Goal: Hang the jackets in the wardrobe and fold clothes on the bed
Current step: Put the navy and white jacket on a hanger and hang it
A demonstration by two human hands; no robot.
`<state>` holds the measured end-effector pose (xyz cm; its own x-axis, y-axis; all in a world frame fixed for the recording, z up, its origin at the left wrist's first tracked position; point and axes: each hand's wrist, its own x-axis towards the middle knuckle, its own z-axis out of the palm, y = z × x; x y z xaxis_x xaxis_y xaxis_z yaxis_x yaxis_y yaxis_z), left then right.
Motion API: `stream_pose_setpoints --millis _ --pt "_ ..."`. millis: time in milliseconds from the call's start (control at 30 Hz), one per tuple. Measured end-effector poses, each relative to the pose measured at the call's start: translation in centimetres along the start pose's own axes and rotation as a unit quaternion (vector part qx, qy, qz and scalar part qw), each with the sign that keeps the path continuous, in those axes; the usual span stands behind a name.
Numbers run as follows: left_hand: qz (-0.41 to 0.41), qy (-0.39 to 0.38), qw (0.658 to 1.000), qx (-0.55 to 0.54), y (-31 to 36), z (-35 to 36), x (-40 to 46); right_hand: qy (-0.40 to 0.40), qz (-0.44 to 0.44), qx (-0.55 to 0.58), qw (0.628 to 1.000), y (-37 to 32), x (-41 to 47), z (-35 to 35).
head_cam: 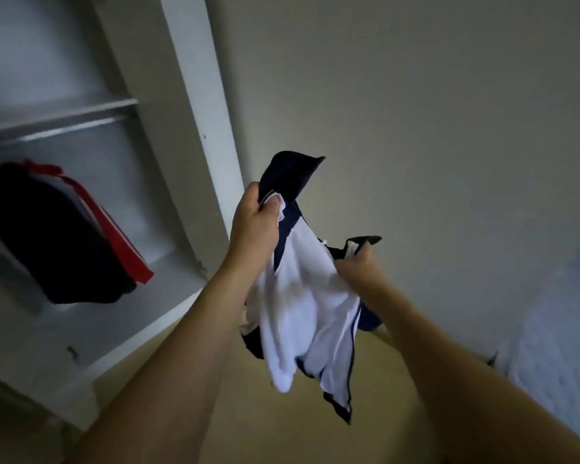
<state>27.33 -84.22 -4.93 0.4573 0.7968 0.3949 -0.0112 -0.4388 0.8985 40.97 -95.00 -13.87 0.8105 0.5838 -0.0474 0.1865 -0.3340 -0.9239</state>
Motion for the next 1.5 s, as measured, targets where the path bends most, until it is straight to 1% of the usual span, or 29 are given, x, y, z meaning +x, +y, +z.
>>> stream_pose_setpoints --millis 67,167,233,267,333,367,433,500,533,567,600,633,667,733,800,833,867,900,967,1033,1067,1133,1200,1233,1300,1367,1400,1467,1500 --pt "-0.012 0.037 0.999 0.011 -2.2 -3.5 3.4 0.001 -0.045 -0.066 0.997 -2.5 3.4 4.2" --pt "-0.046 0.088 0.995 0.009 -6.3 -8.5 7.8 0.041 -0.092 -0.086 0.991 -5.8 9.0 10.5" --pt "-0.076 0.125 0.989 0.012 -9.2 -12.1 11.0 0.043 -0.111 -0.060 0.991 -7.8 12.8 15.2" --pt "-0.090 0.146 0.985 0.012 -10.7 -13.9 12.7 0.034 -0.126 -0.027 0.991 -9.0 14.6 17.8" --pt "-0.119 0.198 0.973 0.017 -13.6 -17.7 16.1 0.001 -0.133 0.073 0.988 -11.8 17.9 23.6" --pt "-0.133 0.230 0.964 0.023 -14.9 -19.5 17.9 -0.029 -0.114 0.129 0.985 -13.4 19.4 26.6" --pt "-0.181 0.282 0.941 0.045 -17.0 -23.2 21.2 -0.131 -0.041 0.218 0.966 -16.9 21.5 32.3" --pt "-0.245 0.312 0.917 0.043 -19.1 -27.0 23.8 -0.247 0.016 0.265 0.932 -20.5 22.9 37.3" --pt "-0.264 0.332 0.905 0.032 -20.2 -29.1 25.0 -0.300 0.026 0.269 0.915 -22.4 23.5 39.5" --pt "-0.283 0.353 0.891 0.016 -21.3 -31.4 26.1 -0.340 0.012 0.257 0.904 -24.1 24.0 41.6" --pt "-0.303 0.375 0.876 0.006 -22.0 -33.3 27.0 -0.364 -0.042 0.231 0.901 -25.6 24.2 43.5" --pt "-0.327 0.390 0.860 0.004 -22.8 -35.2 27.8 -0.373 -0.131 0.194 0.898 -26.9 24.3 45.3" --pt "-0.356 0.392 0.848 -0.001 -23.4 -36.7 28.5 -0.371 -0.228 0.151 0.888 -28.0 24.2 47.0" --pt "-0.407 0.376 0.832 -0.009 -25.0 -39.1 30.1 -0.347 -0.390 0.060 0.851 -29.8 24.6 50.5" --pt "-0.447 0.353 0.822 0.001 -26.8 -41.2 31.7 -0.309 -0.493 -0.021 0.813 -31.3 25.7 54.2" --pt "-0.470 0.328 0.819 0.017 -27.8 -42.1 32.6 -0.291 -0.513 -0.049 0.806 -32.1 26.4 56.0" --pt "-0.485 0.297 0.821 0.041 -28.7 -43.0 33.4 -0.276 -0.511 -0.063 0.811 -33.1 27.2 57.8" --pt "-0.497 0.265 0.824 0.067 -29.9 -44.2 34.3 -0.262 -0.496 -0.061 0.825 -34.0 28.0 59.6" --pt "-0.518 0.207 0.826 0.079 -32.2 -47.0 36.6 -0.245 -0.454 -0.029 0.856 -35.7 29.6 63.3" --pt "-0.522 0.153 0.831 0.117 -35.0 -51.1 39.8 -0.237 -0.420 -0.014 0.876 -37.3 31.2 67.6" --pt "-0.519 0.142 0.829 0.154 -36.4 -53.6 41.6 -0.242 -0.397 -0.008 0.885 -38.1 31.9 69.6" --pt "-0.504 0.154 0.817 0.232 -39.1 -59.0 45.5 -0.262 -0.352 0.005 0.899 -39.9 33.2 74.0" --pt "-0.480 0.174 0.807 0.296 -41.9 -64.2 49.3 -0.293 -0.342 -0.027 0.892 -41.4 34.2 78.2" --pt "-0.469 0.182 0.794 0.342 -43.5 -66.7 51.0 -0.308 -0.353 -0.059 0.881 -42.0 34.6 80.2" --pt "-0.448 0.181 0.750 0.451 -46.5 -71.2 53.6 -0.334 -0.380 -0.110 0.856 -43.3 35.4 83.9" --pt "-0.444 0.147 0.702 0.538 -49.5 -75.1 55.8 -0.347 -0.397 -0.139 0.838 -44.2 36.1 87.3" --pt "-0.449 0.126 0.671 0.576 -50.8 -76.8 56.8 -0.351 -0.404 -0.147 0.832 -44.7 36.3 88.8" --pt "-0.475 0.094 0.613 0.625 -52.9 -79.3 58.5 -0.363 -0.416 -0.161 0.818 -45.4 36.9 91.5" --pt "-0.486 0.082 0.595 0.635 -53.9 -80.2 59.3 -0.370 -0.419 -0.167 0.812 -45.7 37.2 92.7"
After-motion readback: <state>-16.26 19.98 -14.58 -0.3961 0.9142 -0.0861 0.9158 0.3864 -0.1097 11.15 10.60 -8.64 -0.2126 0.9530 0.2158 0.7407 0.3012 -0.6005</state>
